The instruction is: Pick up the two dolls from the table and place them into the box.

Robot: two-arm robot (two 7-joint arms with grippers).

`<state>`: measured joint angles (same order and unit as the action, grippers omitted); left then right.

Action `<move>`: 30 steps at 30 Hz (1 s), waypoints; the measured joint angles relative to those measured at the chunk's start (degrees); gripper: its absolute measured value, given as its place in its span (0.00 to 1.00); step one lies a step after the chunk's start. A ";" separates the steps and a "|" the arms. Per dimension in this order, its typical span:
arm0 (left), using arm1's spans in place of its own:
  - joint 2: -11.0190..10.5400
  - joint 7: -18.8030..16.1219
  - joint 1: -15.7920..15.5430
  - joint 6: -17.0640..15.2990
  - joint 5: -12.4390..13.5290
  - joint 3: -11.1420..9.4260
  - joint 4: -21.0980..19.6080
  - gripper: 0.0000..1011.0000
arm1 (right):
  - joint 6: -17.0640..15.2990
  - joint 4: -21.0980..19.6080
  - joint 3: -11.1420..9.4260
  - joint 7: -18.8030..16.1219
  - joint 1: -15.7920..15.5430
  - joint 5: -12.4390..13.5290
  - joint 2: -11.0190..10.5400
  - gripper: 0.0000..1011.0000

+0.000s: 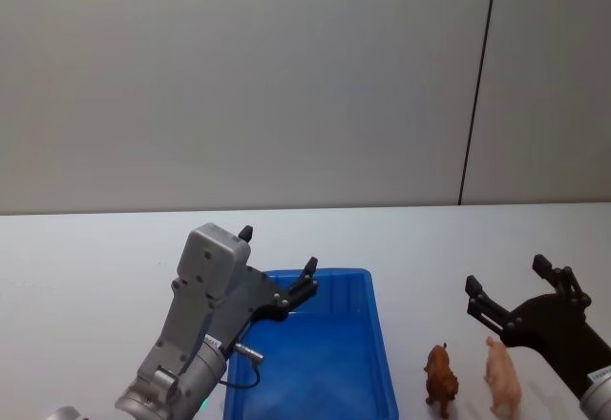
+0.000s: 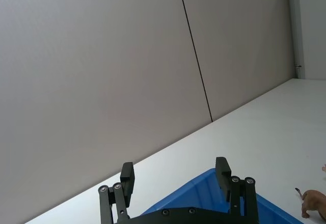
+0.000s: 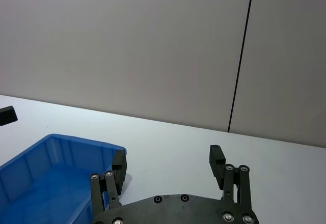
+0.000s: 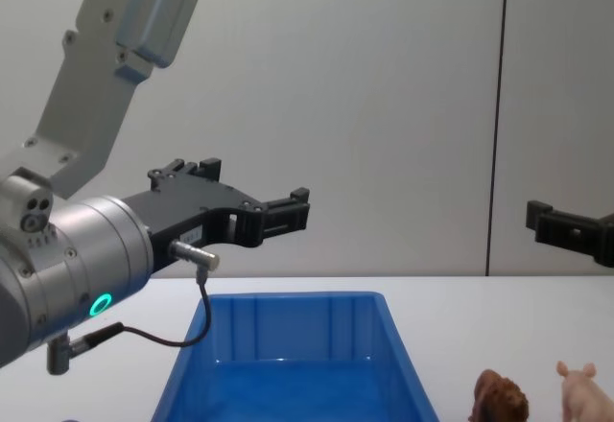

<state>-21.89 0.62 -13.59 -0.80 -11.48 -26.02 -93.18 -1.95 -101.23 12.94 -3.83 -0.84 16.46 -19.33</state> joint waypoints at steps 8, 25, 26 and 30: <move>0.00 0.00 0.00 0.00 0.00 0.00 0.00 0.99 | 0.00 0.00 0.00 0.00 0.00 0.00 0.00 0.99; 0.00 0.00 0.00 0.00 0.00 0.00 0.00 0.99 | 0.00 0.00 0.00 -0.01 0.00 0.00 0.00 0.99; 0.00 0.00 0.00 0.00 0.00 0.00 0.00 0.99 | 0.00 0.01 0.00 -0.02 0.00 0.00 -0.01 0.99; 0.00 0.00 0.00 0.00 0.00 0.00 0.00 0.99 | -0.07 0.17 -0.10 -0.19 -0.01 0.01 -0.13 0.99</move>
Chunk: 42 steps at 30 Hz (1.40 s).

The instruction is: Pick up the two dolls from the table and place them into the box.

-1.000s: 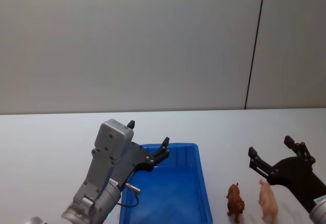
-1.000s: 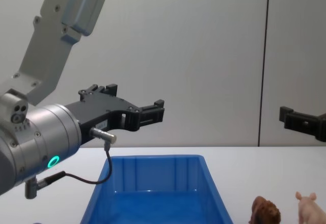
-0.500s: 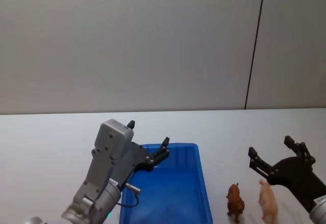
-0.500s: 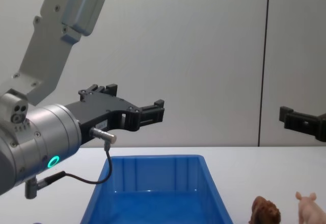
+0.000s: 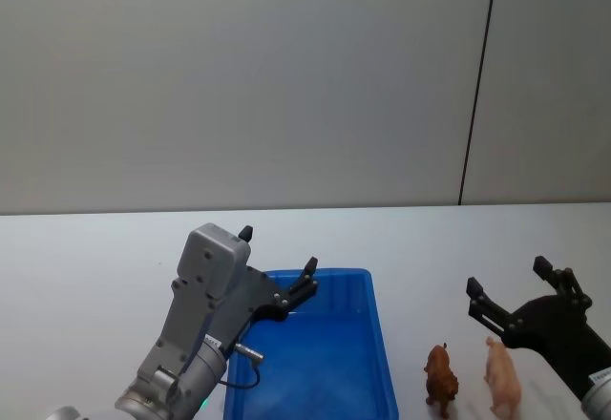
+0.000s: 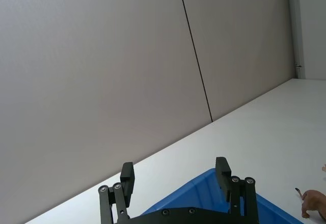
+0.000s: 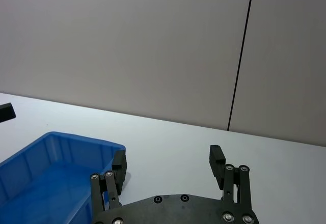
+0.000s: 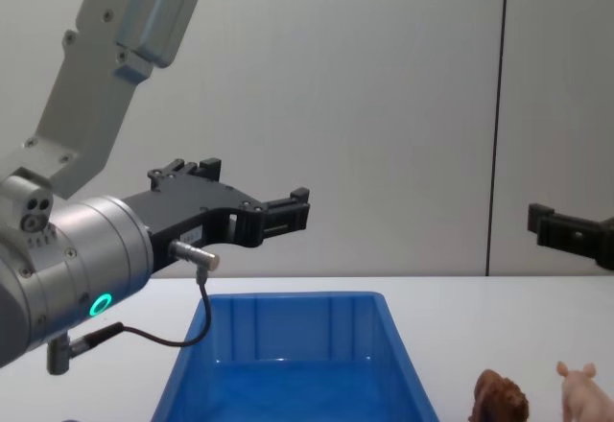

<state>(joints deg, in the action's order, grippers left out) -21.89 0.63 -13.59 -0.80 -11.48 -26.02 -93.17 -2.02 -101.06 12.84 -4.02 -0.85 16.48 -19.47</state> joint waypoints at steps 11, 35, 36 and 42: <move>0.00 0.00 0.00 0.00 0.00 0.00 0.00 0.99 | -1.90 0.77 -0.66 -1.52 -0.97 0.12 -1.39 0.99; 0.00 0.00 0.00 0.00 0.00 0.00 0.00 0.99 | -8.97 1.65 -0.19 -0.63 -3.85 -1.60 -1.92 0.99; 0.00 0.00 0.00 0.00 0.00 0.00 0.00 0.99 | -9.18 1.75 -0.17 -0.56 -3.84 -1.60 -1.86 0.99; 0.00 0.00 0.00 0.00 0.00 0.00 0.00 0.99 | -11.19 3.22 0.13 -0.12 -3.27 -1.28 -0.88 0.99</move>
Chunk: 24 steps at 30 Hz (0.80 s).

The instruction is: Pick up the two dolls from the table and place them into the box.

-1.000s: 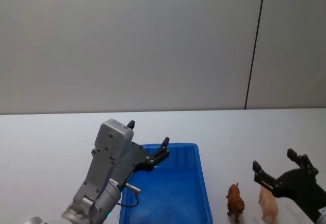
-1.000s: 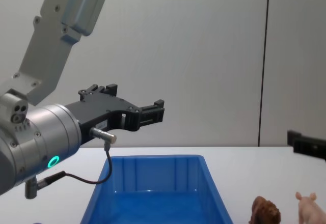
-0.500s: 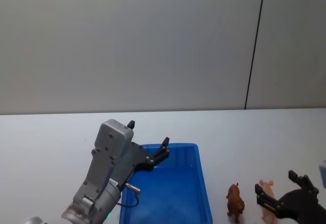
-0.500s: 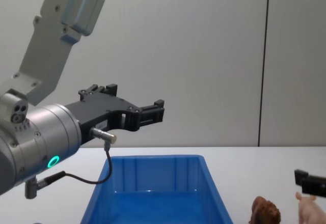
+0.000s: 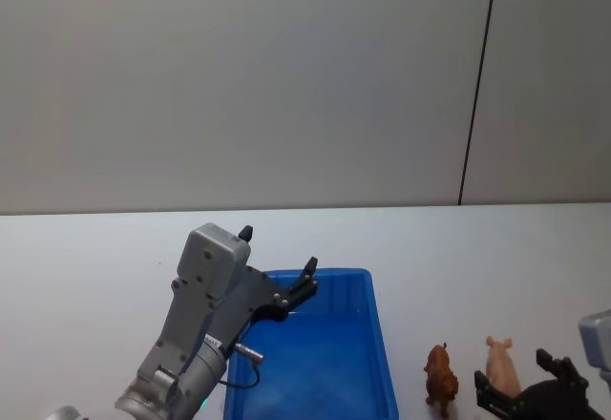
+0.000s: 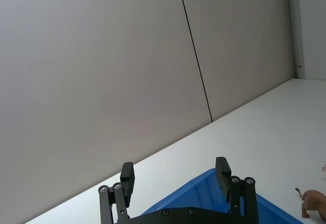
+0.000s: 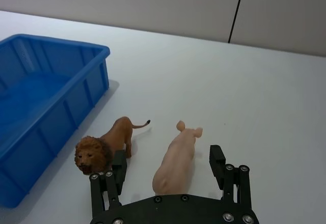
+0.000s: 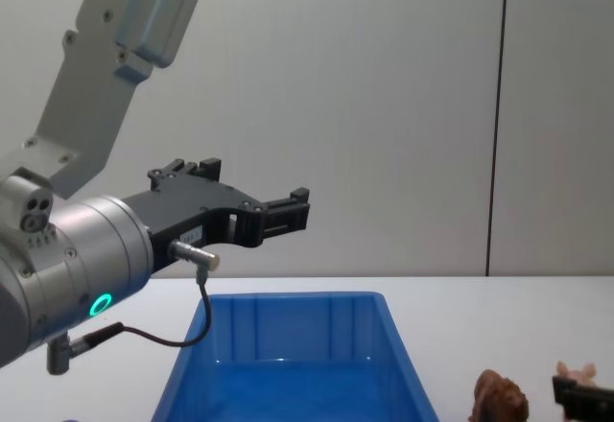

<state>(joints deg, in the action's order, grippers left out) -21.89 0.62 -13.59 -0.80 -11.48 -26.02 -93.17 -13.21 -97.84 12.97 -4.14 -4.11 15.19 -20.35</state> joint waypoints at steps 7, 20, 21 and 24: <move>0.00 0.00 0.00 0.00 0.00 0.00 0.00 0.99 | -1.74 2.10 0.21 0.36 1.02 0.66 1.13 0.99; 0.00 0.00 0.00 0.00 0.00 0.00 0.00 0.99 | -3.63 5.44 0.27 0.46 2.95 2.06 2.85 0.76; 0.00 0.00 0.00 0.00 0.00 0.00 0.00 0.99 | -3.77 5.73 0.25 0.51 3.15 2.22 3.00 0.71; 0.00 0.00 0.00 0.00 0.00 0.00 0.00 0.99 | -3.93 6.14 0.20 0.62 3.45 2.42 3.22 0.61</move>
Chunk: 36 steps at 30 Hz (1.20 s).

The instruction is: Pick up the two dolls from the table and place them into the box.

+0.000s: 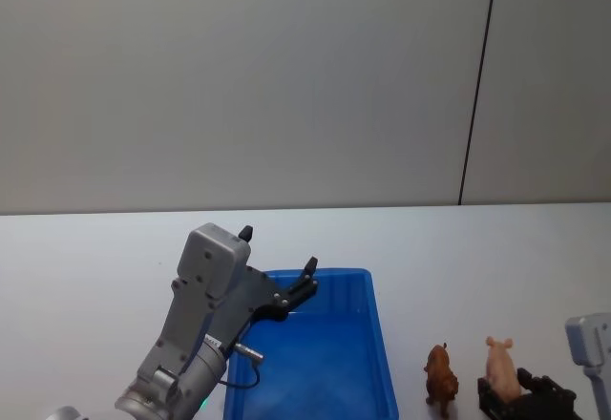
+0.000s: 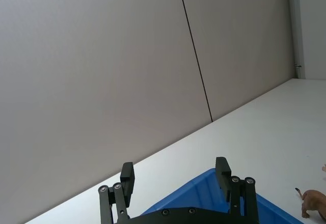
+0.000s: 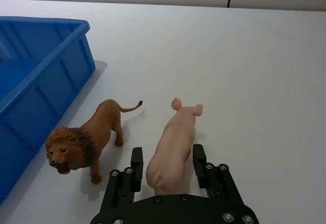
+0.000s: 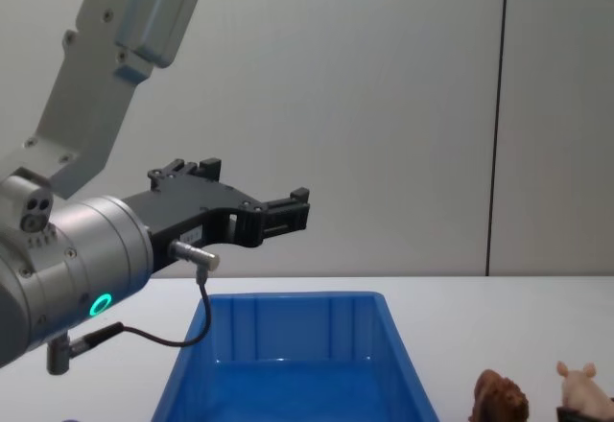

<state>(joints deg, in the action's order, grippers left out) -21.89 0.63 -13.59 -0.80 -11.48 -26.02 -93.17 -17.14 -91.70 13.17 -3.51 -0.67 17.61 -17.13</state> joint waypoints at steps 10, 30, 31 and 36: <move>0.00 0.00 0.00 0.00 0.00 0.00 0.00 0.99 | 0.35 0.62 -0.35 0.72 0.89 0.35 0.58 0.37; 0.00 0.00 0.00 0.00 0.00 0.00 0.00 0.99 | 4.57 -3.52 -0.27 -2.13 3.62 -1.54 1.77 0.37; 0.00 0.00 0.00 0.00 0.00 0.00 0.00 0.99 | 4.55 -4.01 -0.10 -3.05 4.28 -1.55 2.13 0.37; 0.00 0.00 0.00 0.00 0.00 0.00 0.00 0.99 | 3.83 -4.69 0.43 -5.56 5.83 -1.56 3.05 0.37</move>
<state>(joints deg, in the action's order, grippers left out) -21.89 0.62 -13.59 -0.80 -11.48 -26.02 -93.17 -13.32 -96.39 13.60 -9.07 5.17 16.05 -14.08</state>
